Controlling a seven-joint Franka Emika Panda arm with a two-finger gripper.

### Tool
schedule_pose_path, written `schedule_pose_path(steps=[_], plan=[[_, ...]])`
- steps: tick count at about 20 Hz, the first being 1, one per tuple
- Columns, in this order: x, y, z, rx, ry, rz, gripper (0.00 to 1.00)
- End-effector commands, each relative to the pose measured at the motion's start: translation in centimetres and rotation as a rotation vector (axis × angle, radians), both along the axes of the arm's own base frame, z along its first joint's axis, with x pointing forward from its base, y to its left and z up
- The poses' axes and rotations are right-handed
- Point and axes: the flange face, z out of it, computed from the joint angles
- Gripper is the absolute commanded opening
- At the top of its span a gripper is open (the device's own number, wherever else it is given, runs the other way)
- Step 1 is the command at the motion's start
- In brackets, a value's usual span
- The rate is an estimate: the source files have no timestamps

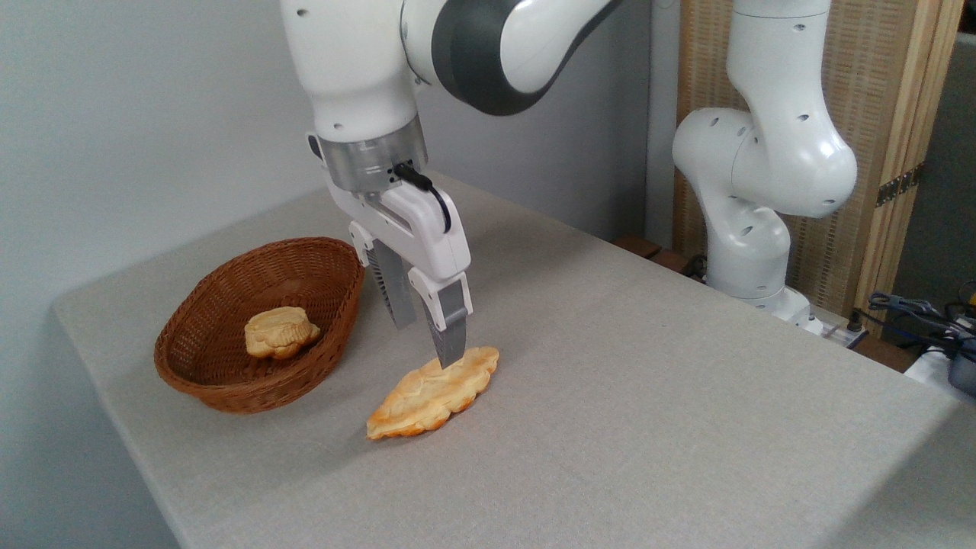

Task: Put bread into the basket
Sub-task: 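Lower the open gripper around the middle of the golden pastry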

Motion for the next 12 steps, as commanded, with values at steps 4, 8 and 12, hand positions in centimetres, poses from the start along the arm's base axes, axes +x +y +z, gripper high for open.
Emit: schedule_pose_path(steps=[4, 8, 12], plan=[[-0.3, -0.4, -3.2, -0.082, -0.008, 0.149, 1.00], [-0.3, -0.5, -5.8, -0.078, -0.002, 0.161, 1.00], [0.4, -0.8, -7.5, -0.077, -0.003, 0.155, 1.00]])
